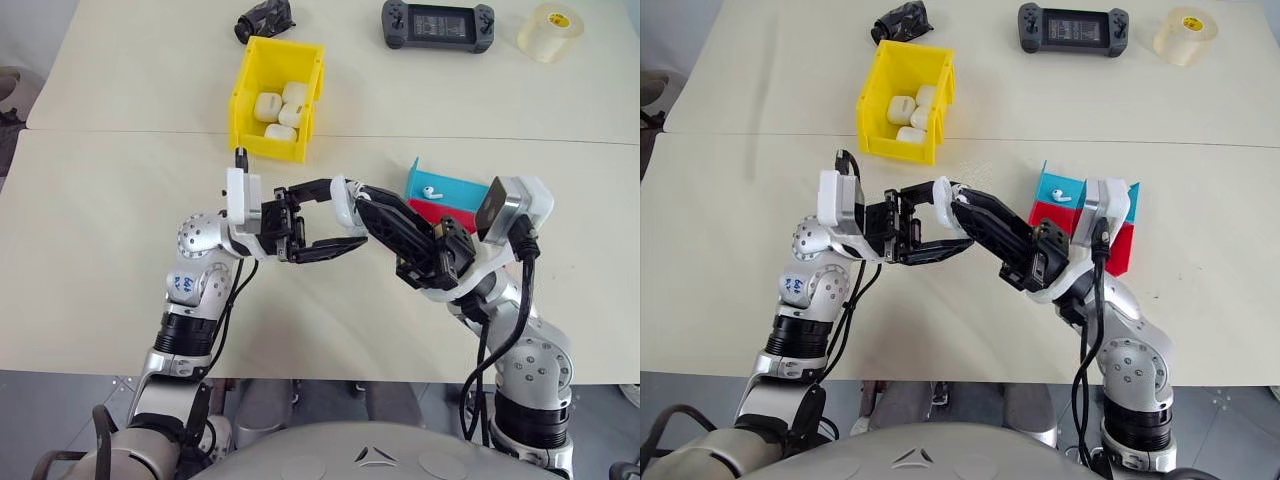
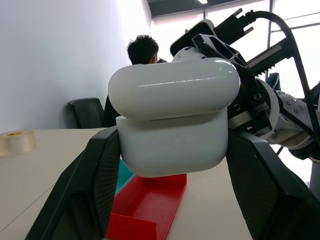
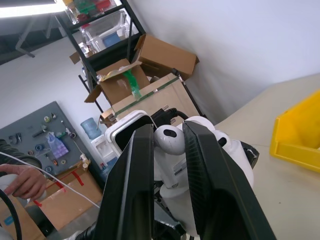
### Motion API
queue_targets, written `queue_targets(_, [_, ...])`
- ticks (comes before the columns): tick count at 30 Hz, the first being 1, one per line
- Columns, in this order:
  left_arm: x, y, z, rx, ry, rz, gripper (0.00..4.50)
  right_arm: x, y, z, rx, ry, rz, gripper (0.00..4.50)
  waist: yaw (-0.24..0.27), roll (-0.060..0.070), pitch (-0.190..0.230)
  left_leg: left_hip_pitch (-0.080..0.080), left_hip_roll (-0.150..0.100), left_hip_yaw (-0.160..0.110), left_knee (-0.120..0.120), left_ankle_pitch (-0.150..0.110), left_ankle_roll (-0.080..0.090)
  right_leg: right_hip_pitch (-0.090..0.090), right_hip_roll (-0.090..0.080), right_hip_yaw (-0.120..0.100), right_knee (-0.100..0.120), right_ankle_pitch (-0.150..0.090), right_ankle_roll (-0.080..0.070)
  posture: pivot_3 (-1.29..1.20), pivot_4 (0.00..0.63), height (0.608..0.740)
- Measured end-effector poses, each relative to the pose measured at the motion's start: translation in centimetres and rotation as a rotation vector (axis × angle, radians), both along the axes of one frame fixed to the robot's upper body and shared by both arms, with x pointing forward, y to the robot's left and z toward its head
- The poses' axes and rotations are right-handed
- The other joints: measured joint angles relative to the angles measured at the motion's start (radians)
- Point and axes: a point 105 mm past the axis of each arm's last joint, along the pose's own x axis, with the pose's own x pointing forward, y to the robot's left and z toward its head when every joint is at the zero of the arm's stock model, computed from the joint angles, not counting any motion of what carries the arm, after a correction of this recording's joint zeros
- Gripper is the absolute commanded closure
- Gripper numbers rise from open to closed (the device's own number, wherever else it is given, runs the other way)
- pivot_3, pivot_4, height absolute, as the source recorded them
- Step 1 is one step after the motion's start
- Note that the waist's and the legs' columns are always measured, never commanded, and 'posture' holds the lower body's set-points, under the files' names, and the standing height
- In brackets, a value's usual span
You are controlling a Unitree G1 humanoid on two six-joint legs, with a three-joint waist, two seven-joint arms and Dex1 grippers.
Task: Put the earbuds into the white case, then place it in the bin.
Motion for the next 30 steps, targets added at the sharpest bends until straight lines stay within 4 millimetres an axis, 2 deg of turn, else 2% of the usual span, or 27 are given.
queue_targets(14, [0.2, -0.1, 0.1, -0.016, 0.023, 0.012, 1.64, 0.2, -0.2, -0.6, -0.017, -0.010, -0.007, 3.99, 0.000, 0.000, 0.000, 0.000, 0.000, 0.000, 0.000, 0.000, 0.000, 0.000, 0.000, 0.000, 0.000, 0.000, 0.000, 0.00, 0.150, 0.740])
queue_targets(21, [0.7, 0.9, 0.7, -0.034, 0.011, 0.058, 1.64, -0.1, 0.0, -0.8, -0.046, 0.010, 0.056, 1.71, 0.001, 0.000, 0.000, 0.000, 0.000, 0.000, 0.000, 0.000, 0.000, 0.000, 0.000, 0.000, 0.000, 0.000, 0.000, 0.00, 0.150, 0.740])
queue_targets(25, [0.7, 0.8, 0.8, -0.040, 0.009, 0.054, 1.64, 0.1, -0.1, -1.1, -0.087, -0.003, 0.030, 0.43, 0.002, 0.000, 0.000, 0.000, 0.000, 0.000, 0.000, 0.000, 0.000, 0.000, 0.000, 0.000, 0.000, 0.000, 0.000, 0.00, 0.150, 0.740])
queue_targets(28, [0.7, 0.7, 0.7, -0.030, 0.007, 0.052, 1.64, 0.2, -1.0, -1.5, -0.142, -0.008, 0.000, 0.43, 0.004, 0.000, 0.000, 0.000, 0.000, 0.000, 0.000, 0.000, 0.001, 0.001, -0.001, 0.000, -0.001, 0.000, 0.000, 0.00, 0.150, 0.740])
queue_targets(30, [0.8, 1.0, 0.1, 0.032, -0.001, 0.070, 1.64, 0.4, -2.6, -1.8, -0.225, -0.024, -0.040, 0.43, 0.004, 0.000, 0.000, 0.000, -0.001, 0.000, 0.000, -0.001, 0.001, 0.001, 0.000, 0.000, -0.001, 0.000, 0.000, 0.00, 0.150, 0.740])
